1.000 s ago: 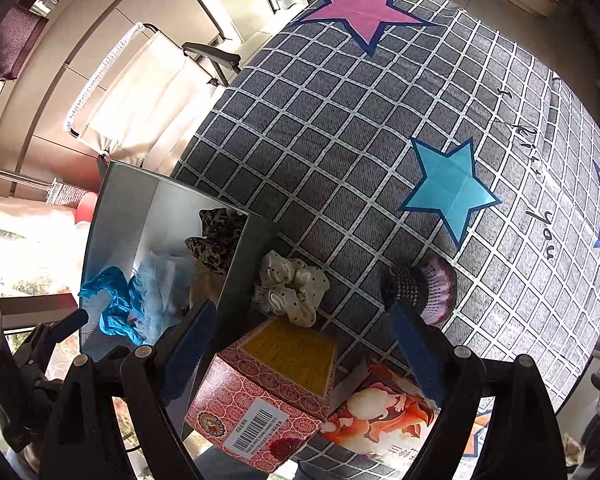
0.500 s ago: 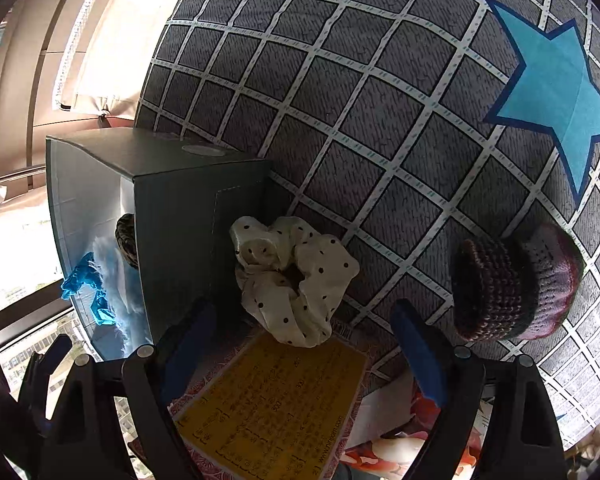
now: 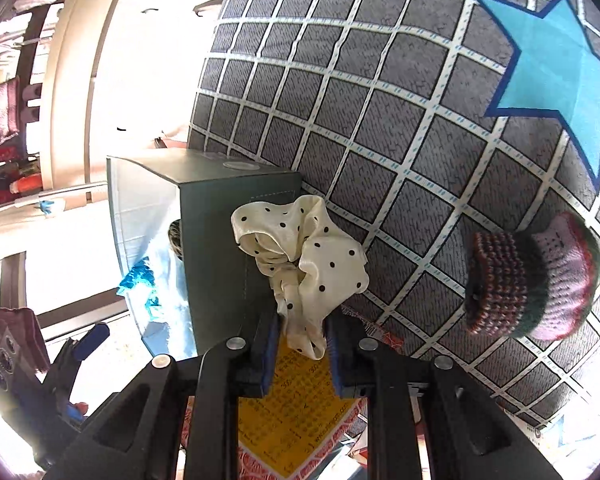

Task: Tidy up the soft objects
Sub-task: 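Grasp cream polka-dot scrunchie with right tool while left tool moves toward knit sock, then grasp pink-and-brown knit sock with left tool while right tool lifts the scrunchie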

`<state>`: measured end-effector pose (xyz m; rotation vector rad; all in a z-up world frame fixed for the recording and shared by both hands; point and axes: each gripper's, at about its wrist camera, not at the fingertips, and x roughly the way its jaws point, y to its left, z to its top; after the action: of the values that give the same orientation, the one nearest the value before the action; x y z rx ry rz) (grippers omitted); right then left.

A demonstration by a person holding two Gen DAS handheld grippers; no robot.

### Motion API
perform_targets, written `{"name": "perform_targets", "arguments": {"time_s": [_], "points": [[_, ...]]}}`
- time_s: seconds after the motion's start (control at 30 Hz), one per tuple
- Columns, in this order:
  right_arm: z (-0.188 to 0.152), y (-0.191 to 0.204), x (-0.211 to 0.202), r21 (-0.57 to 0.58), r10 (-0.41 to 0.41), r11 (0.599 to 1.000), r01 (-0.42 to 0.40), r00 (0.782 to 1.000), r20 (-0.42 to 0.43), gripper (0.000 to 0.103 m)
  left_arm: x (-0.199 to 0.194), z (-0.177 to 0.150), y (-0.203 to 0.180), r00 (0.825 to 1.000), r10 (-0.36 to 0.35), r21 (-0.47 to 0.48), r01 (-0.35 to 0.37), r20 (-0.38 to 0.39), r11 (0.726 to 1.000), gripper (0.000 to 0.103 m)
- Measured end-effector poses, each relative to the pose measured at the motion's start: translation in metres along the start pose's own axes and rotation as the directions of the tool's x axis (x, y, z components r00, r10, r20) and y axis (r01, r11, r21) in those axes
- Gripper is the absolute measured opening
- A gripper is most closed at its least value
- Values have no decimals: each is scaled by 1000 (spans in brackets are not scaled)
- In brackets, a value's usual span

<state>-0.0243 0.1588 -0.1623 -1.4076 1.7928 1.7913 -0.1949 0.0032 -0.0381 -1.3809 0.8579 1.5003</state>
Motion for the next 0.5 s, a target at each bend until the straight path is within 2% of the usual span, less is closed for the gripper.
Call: {"name": "perform_targets", "arguments": {"time_s": [0.1, 0.2, 0.37, 0.5], "points": [[-15, -13, -41, 37, 30, 999, -34, 993, 112, 22, -10, 12, -22, 999, -46, 22, 46, 21, 999, 103], [-39, -35, -84, 85, -7, 996, -11, 977, 214, 22, -16, 25, -51, 994, -102, 53, 101, 23, 993, 103], [-90, -92, -138, 217, -176, 970, 109, 931, 319, 22, -6, 42, -115, 989, -148, 103, 149, -20, 983, 103], [-127, -144, -158, 345, -292, 921, 178, 905, 311, 22, 23, 52, -168, 986, -149, 96, 155, -68, 983, 103]]}}
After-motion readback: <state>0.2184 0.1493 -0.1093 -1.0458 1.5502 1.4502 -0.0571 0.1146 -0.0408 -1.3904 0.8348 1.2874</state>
